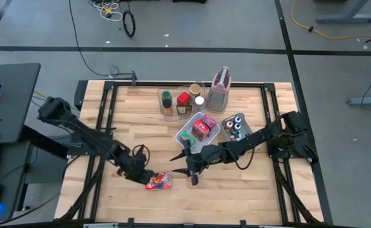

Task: Pick & Place Kitchen Items
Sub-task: Put the red cereal box into the white bin

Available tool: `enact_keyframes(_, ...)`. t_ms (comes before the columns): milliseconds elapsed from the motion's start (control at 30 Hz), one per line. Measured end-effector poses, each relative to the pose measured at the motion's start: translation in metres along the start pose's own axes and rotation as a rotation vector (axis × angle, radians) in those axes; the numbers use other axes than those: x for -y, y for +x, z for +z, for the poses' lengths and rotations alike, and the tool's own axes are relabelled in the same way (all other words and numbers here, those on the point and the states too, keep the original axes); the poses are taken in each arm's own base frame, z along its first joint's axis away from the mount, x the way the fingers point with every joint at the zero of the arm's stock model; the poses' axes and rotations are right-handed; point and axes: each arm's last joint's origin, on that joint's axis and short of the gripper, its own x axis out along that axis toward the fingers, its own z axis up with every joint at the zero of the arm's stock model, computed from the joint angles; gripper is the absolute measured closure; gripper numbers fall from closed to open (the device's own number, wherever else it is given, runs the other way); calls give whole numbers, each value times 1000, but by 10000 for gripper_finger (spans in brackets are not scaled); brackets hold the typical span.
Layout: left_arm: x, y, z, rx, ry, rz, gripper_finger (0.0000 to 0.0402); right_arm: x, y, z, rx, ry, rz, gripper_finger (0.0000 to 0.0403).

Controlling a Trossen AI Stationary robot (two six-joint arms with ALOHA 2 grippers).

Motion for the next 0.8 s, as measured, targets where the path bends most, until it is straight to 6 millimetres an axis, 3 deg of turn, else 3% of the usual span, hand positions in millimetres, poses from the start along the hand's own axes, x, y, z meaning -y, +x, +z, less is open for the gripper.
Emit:
enact_keyframes(167, 5, 26, -2, 29, -54, -36, 228, 4, 0, -1, -1, -36, -11, 193)
enact_keyframes(333, 2, 38, -1, -2, -107, 6, 228, 11, 1, -2, 2, -31, -29, 193)
enact_keyframes(700, 17, 24, -9, -70, -152, -32, 228, 15, 1, -4, 1, -17, -22, 193)
enact_keyframes(800, 11, 24, -10, -51, -190, 25, 228, 15, 1, -4, 10, -9, 4, 193)
